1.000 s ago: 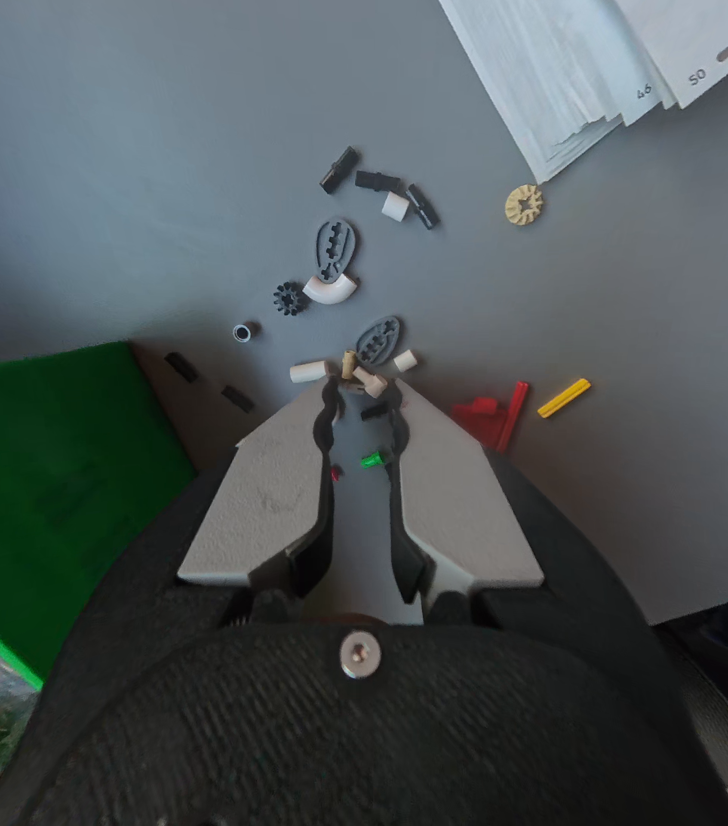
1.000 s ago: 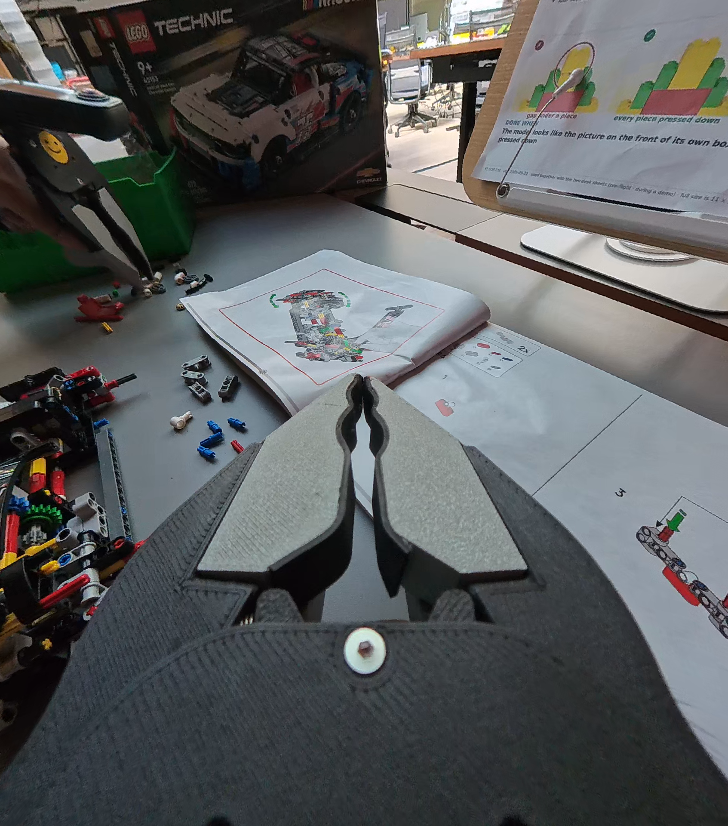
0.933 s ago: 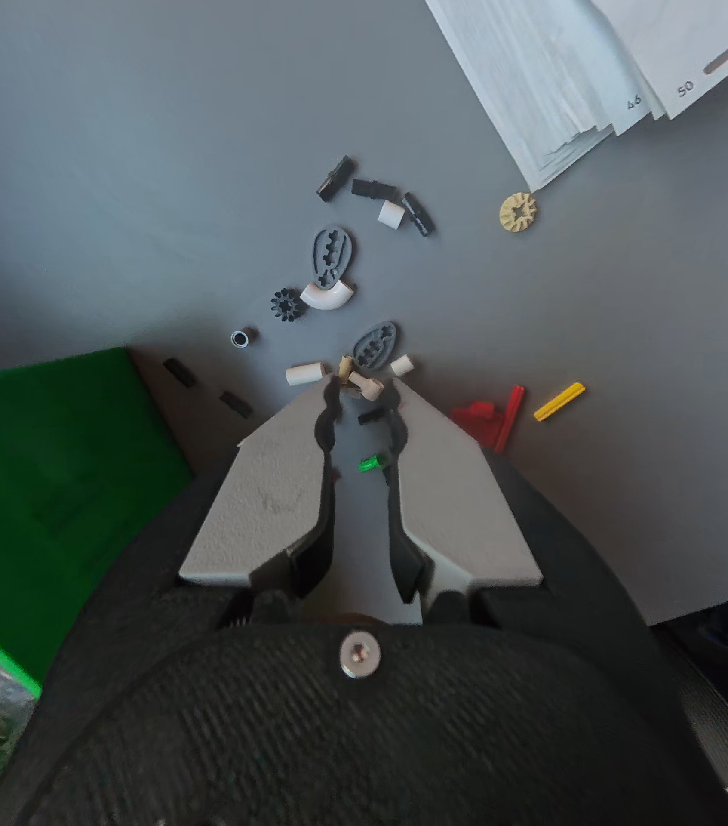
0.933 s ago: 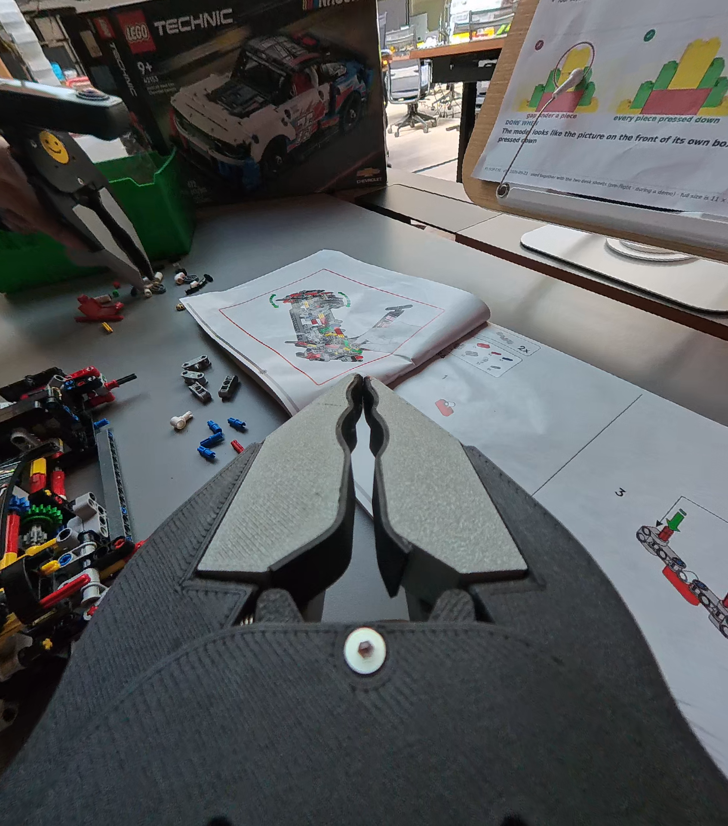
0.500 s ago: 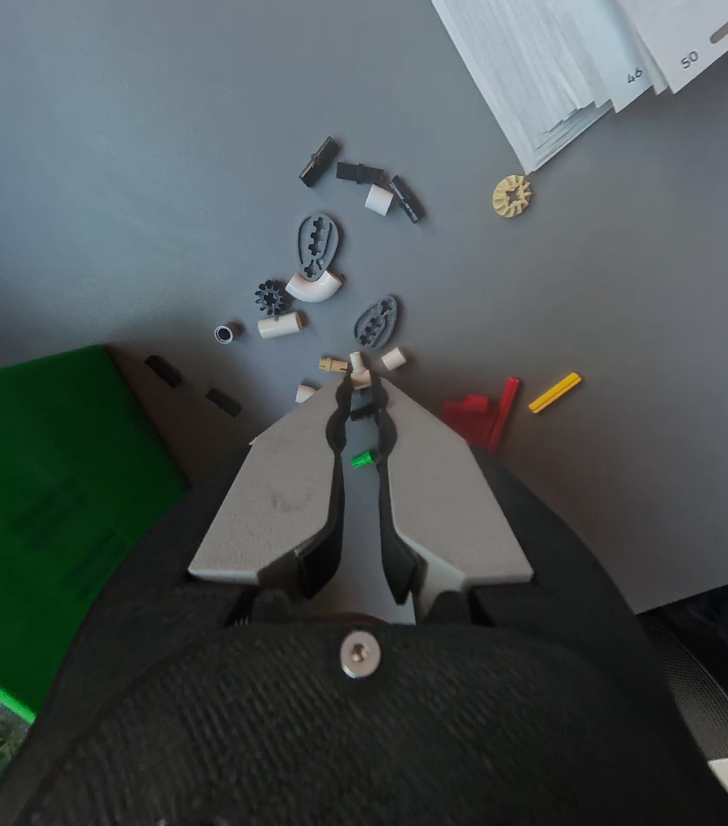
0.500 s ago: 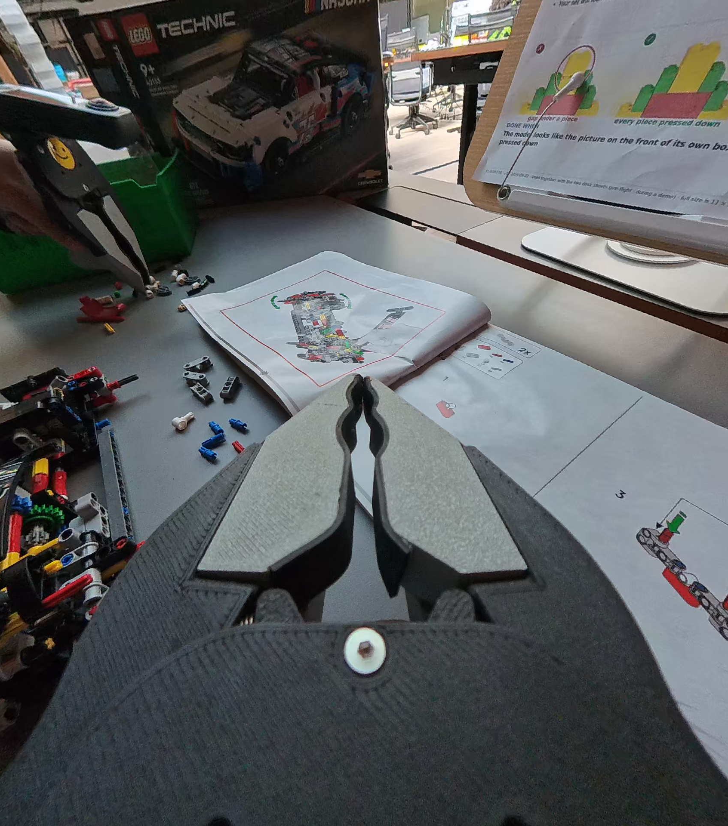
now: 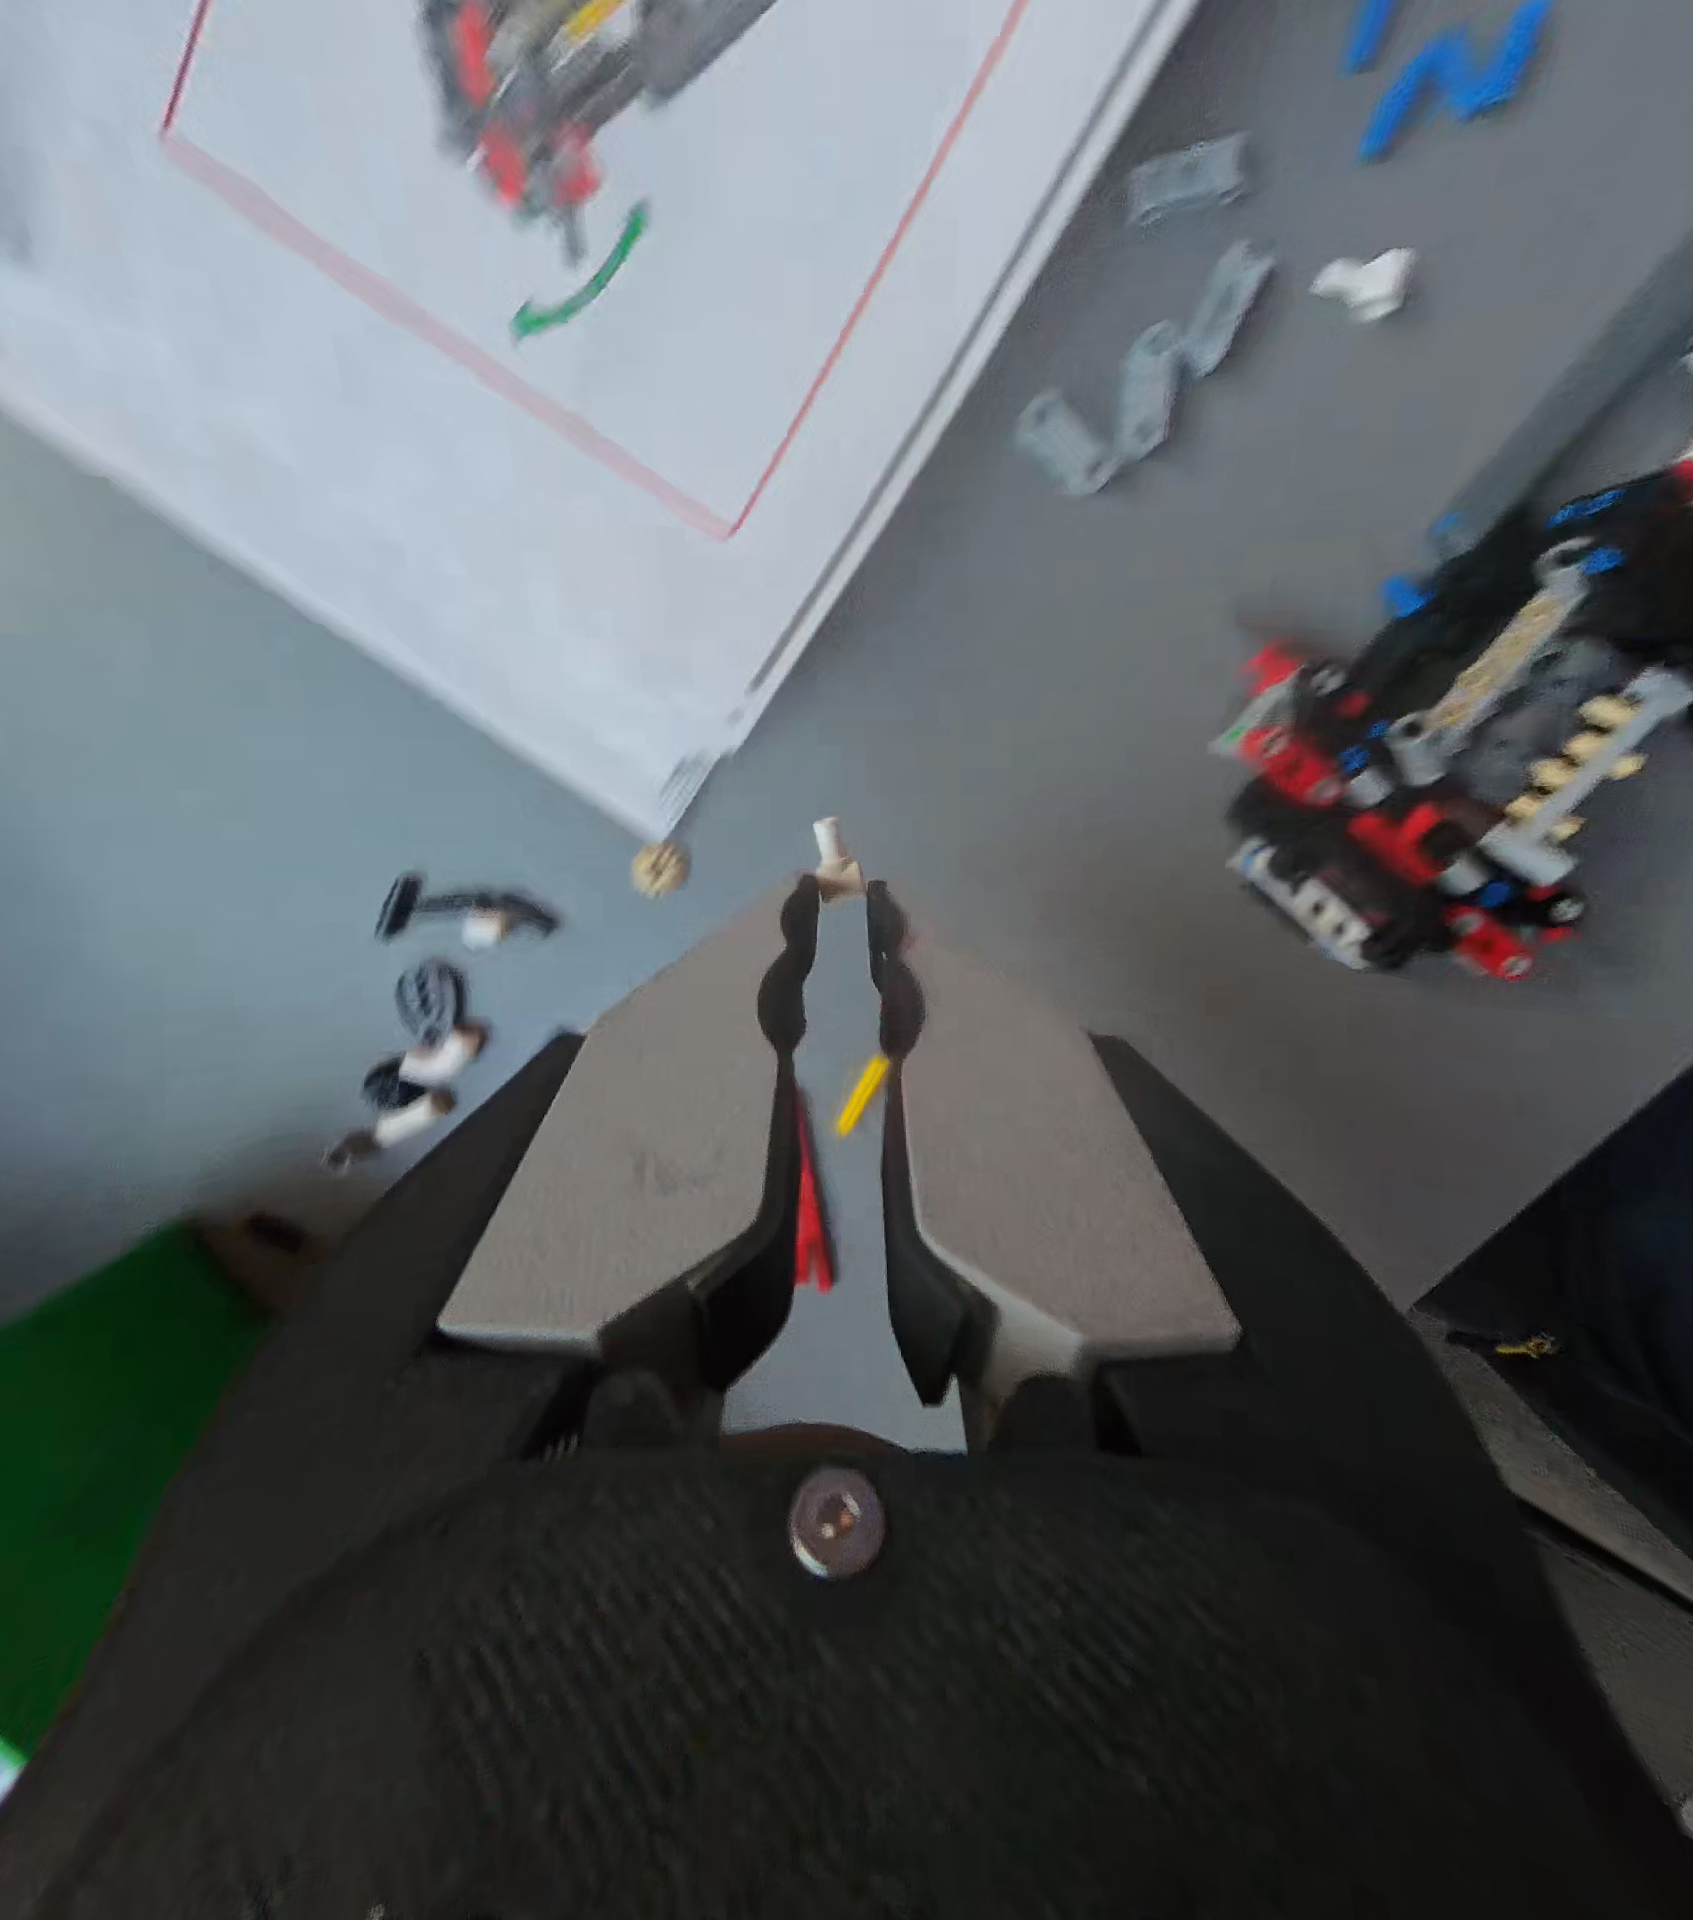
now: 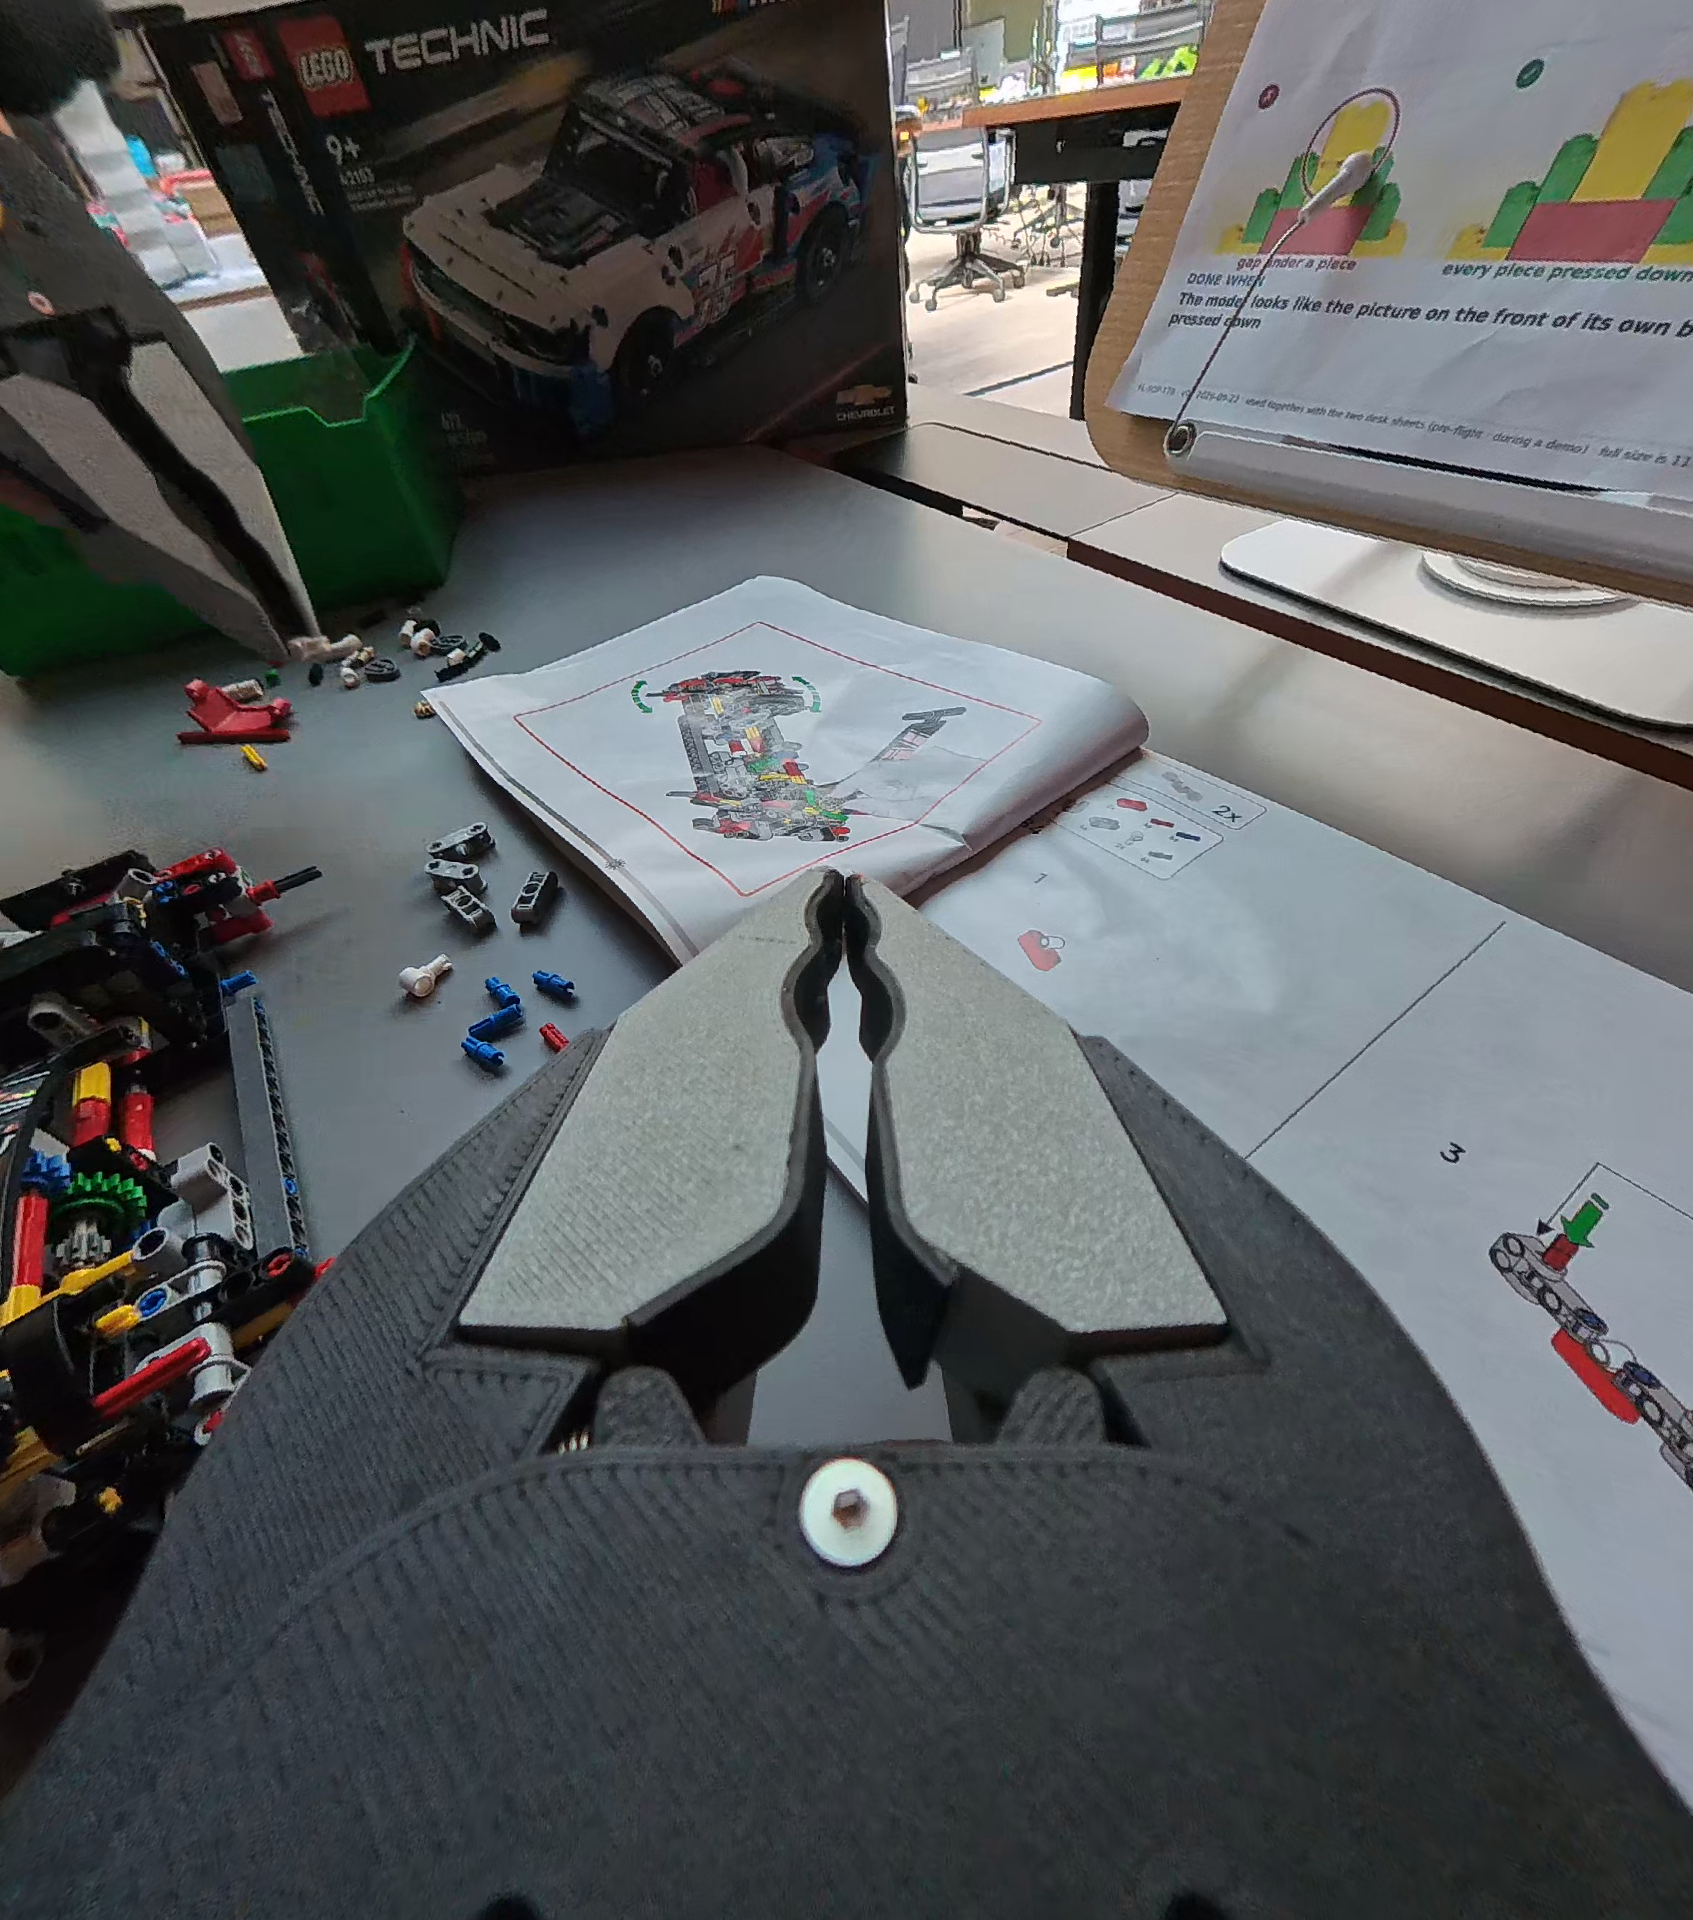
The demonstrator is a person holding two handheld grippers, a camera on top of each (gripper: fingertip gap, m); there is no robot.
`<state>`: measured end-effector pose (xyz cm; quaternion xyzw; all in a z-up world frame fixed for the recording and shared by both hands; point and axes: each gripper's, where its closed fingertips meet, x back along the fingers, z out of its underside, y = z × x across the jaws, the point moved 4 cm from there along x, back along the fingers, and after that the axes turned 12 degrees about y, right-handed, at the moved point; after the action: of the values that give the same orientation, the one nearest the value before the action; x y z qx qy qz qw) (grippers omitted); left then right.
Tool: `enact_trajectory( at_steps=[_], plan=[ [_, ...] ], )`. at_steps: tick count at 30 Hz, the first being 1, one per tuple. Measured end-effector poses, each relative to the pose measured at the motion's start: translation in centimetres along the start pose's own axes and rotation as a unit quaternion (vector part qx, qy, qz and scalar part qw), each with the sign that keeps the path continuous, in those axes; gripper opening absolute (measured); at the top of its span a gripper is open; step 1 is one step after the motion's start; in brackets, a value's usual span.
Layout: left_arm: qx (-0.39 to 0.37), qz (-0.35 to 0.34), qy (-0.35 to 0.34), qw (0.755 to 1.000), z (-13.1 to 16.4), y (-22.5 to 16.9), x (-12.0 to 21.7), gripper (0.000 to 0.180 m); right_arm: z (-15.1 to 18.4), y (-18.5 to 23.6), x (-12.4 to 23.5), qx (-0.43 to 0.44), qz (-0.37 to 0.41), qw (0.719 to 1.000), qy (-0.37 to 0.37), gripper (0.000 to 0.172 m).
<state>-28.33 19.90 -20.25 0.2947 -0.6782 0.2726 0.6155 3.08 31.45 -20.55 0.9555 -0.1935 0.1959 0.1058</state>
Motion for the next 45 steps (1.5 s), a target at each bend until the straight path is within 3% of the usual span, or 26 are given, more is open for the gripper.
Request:
enact_trajectory(
  at_steps=[7, 12, 17, 20, 25, 32, 35, 41, 45],
  plan=[
    [-0.144, 0.026, 0.026, 0.989, -7.9, -7.2, -3.3, 0.006, -0.1, 0.0, 0.3, -0.001, 0.002, 1.000, -0.004, 0.000],
    [-0.147, 0.051, 0.064, 0.986, -9.6, -8.4, -6.1, 0.006, -0.2, 0.0, 0.4, 0.000, 0.000, 1.000, -0.006, 0.000],
    [-0.144, 0.065, 0.047, 0.986, -10.5, -9.1, -6.5, 0.009, -0.3, 0.1, 0.2, 0.004, -0.005, 1.000, -0.004, 0.000],
    [-0.139, 0.069, 0.047, 0.987, -10.2, -9.1, -6.3, 0.019, -0.3, 0.2, 0.2, 0.005, -0.005, 1.000, -0.005, 0.000],
    [-0.122, 0.065, 0.027, 0.990, -9.4, -8.7, -5.2, 0.019, -0.4, 0.1, 0.4, 0.004, -0.003, 1.000, -0.008, 0.000],
    [-0.023, 0.018, -0.121, 0.992, -6.4, -6.5, -1.4, 0.023, -0.5, -0.4, 0.8, -0.002, 0.003, 1.000, -0.015, 0.000],
    [0.069, -0.021, -0.174, 0.982, -4.2, -4.0, -0.7, 0.043, -0.4, -0.4, 0.6, -0.006, 0.000, 1.000, -0.013, 0.000],
    [0.178, -0.036, -0.288, 0.940, -0.7, -1.5, 0.7, 0.036, -0.3, -0.3, 0.3, -0.004, -0.004, 1.000, -0.007, 0.000],
    [0.197, -0.030, -0.290, 0.936, 0.6, -0.8, 0.5, 0.034, -0.2, -0.3, 0.0, -0.005, -0.007, 1.000, -0.002, 0.000]
  ],
)
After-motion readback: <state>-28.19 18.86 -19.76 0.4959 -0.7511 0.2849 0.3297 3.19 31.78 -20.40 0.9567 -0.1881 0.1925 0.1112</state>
